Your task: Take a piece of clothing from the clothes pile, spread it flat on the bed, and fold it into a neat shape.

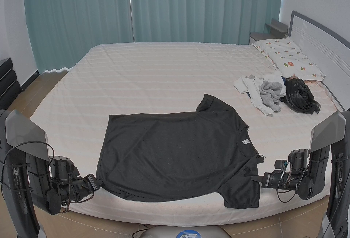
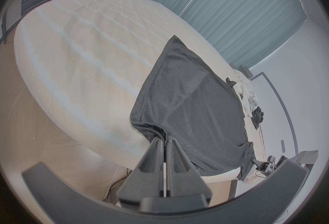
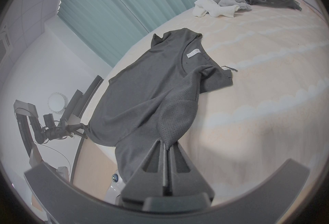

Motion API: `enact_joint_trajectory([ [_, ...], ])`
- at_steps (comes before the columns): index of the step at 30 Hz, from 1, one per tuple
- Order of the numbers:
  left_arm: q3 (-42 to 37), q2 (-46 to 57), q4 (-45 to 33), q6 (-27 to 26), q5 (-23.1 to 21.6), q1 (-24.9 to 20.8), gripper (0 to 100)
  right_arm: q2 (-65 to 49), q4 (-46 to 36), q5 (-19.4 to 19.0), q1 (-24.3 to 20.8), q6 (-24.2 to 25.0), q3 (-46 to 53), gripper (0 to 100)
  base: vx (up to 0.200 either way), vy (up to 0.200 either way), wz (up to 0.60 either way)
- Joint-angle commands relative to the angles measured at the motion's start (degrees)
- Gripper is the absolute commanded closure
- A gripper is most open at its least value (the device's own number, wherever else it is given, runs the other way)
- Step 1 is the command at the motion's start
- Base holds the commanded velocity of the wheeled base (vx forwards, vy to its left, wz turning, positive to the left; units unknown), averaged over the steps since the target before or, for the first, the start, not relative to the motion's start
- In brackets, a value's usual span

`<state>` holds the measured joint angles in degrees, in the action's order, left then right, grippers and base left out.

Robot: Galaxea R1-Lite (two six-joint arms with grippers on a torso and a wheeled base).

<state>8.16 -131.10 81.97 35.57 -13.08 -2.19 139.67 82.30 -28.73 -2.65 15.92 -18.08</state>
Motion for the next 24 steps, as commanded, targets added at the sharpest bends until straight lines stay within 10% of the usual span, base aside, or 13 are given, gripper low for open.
enact_joint_trajectory([
  [1,-0.16,-0.12,0.03,-0.24,0.34,0.00,100,0.08,5.33,-1.15,0.89,0.69,5.51,100,0.000,0.000,0.00],
  [24,-5.96,-0.21,2.32,-8.85,7.02,0.17,100,-5.37,7.09,-6.16,8.62,-6.52,18.08,100,0.000,0.000,0.00],
])
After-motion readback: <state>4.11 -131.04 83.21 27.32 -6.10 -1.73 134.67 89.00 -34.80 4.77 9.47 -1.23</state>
